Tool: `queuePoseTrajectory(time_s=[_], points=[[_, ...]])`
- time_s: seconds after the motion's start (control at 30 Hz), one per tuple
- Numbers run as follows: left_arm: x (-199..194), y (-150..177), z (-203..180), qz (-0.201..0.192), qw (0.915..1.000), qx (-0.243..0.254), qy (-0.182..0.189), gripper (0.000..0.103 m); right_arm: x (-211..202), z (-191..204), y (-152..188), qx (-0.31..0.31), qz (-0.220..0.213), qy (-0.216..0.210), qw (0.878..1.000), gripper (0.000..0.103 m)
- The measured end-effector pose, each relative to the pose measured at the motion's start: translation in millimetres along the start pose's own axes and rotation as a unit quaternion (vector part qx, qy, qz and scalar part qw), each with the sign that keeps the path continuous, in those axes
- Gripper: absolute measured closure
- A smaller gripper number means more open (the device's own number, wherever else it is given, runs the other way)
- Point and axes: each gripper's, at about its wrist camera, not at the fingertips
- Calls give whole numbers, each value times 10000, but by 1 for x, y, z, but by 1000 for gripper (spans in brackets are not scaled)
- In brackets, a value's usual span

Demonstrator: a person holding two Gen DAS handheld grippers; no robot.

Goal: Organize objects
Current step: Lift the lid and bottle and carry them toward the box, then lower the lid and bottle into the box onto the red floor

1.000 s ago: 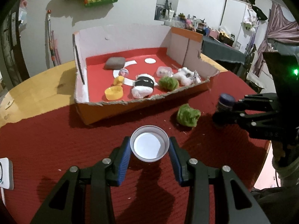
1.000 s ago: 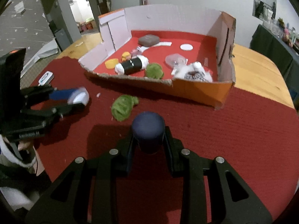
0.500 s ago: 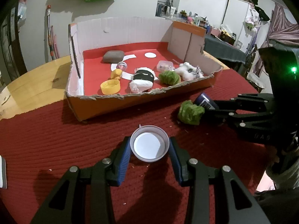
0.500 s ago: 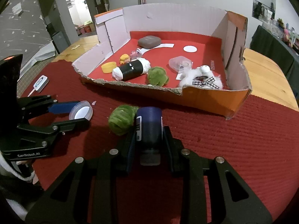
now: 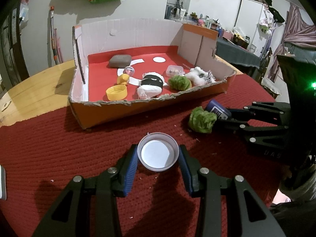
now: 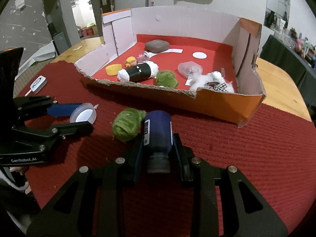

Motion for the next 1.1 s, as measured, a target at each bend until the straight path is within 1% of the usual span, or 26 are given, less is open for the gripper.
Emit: queuePoseTrajectory(time_s=[0.07,0.2,0.33,0.4,0.47,0.77,0.97,1.1], points=[[-3,-2,1,-37,10000,-56,46,61,-2,-1,0,17,-4,-32,10000,76],[-23,-9,3,-290,9995,-60,140,61,-18,-3,-4,85,-133,-182,9997,76],[-49,-20,8,-569,9973,-95,452,61,-46,-8,-14,193,-440,-330,9983,76],[-56,-23,8,-664,9967,-77,470,61,-59,-10,-18,217,-582,-367,9974,76],[-60,-25,9,-725,9965,-51,404,61,-64,-10,-20,201,-629,-326,9973,76],[-51,-18,8,-583,9975,-102,380,61,-56,-10,-14,257,-433,-360,9981,76],[-51,-18,8,-606,9974,-96,381,61,-55,-9,-16,235,-417,-377,9981,76],[-54,-25,7,-662,9971,-51,371,61,-58,-11,-22,232,-443,-362,9981,76]])
Point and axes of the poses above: each gripper's, at about its wrist camera, not at the fingertips, and x roughly the way its jaws point, z to its left, y to its underside, and after that the axes turned 3 degrees about -y, right-handed
